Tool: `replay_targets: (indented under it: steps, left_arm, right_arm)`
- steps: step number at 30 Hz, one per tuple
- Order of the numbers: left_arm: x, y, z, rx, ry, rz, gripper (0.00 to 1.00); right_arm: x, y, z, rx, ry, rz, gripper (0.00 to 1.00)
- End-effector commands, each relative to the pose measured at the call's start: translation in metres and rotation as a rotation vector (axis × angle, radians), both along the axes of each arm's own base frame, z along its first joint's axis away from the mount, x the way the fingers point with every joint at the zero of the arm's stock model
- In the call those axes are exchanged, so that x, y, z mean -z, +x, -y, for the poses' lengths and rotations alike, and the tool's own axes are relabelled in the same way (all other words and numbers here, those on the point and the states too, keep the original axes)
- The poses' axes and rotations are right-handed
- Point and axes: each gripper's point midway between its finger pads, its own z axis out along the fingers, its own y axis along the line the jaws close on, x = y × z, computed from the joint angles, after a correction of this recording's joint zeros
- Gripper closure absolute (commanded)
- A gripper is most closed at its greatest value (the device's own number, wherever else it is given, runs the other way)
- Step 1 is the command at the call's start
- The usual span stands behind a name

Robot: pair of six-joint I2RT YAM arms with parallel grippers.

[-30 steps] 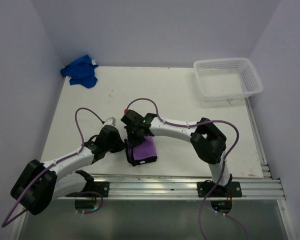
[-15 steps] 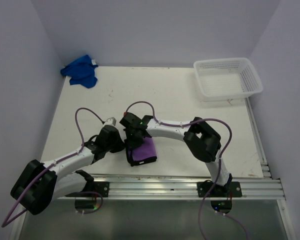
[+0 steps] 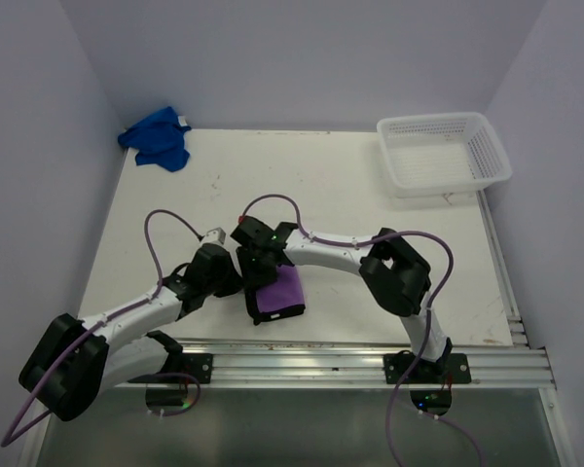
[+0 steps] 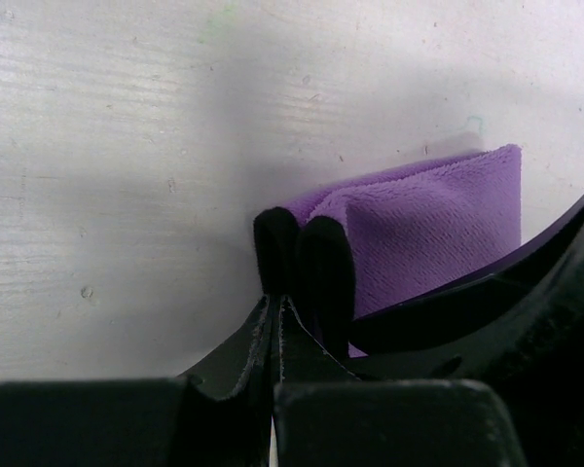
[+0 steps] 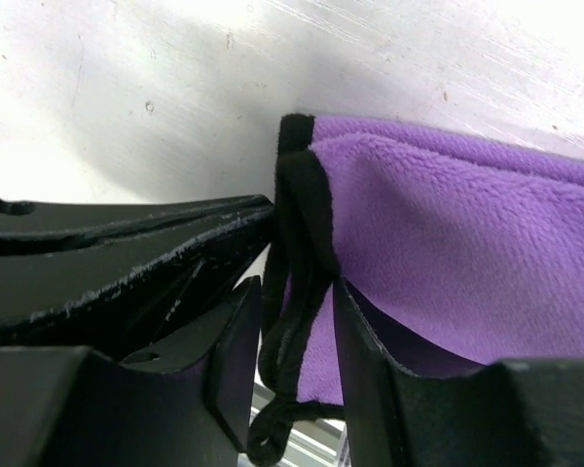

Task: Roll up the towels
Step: Fold the towel

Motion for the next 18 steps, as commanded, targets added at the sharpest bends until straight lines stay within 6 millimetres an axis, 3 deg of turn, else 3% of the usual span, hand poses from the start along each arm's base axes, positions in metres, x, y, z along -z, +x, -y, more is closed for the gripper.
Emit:
replay_targets:
  steps: [1,12,18]
  left_arm:
    - [-0.004,0.003,0.001,-0.002,-0.009,0.032,1.00]
    - [-0.008,0.001,-0.009,-0.025,0.030,0.038,1.00]
    - [-0.022,0.005,-0.014,-0.010,0.063,0.068,1.00]
  right_arm:
    - [-0.050,0.004,-0.005,-0.006,0.063,0.068,0.60]
    - [-0.070,0.008,0.023,0.003,0.005,0.136,0.56]
    - [-0.080,0.010,0.041,0.023,0.003,0.170,0.75]
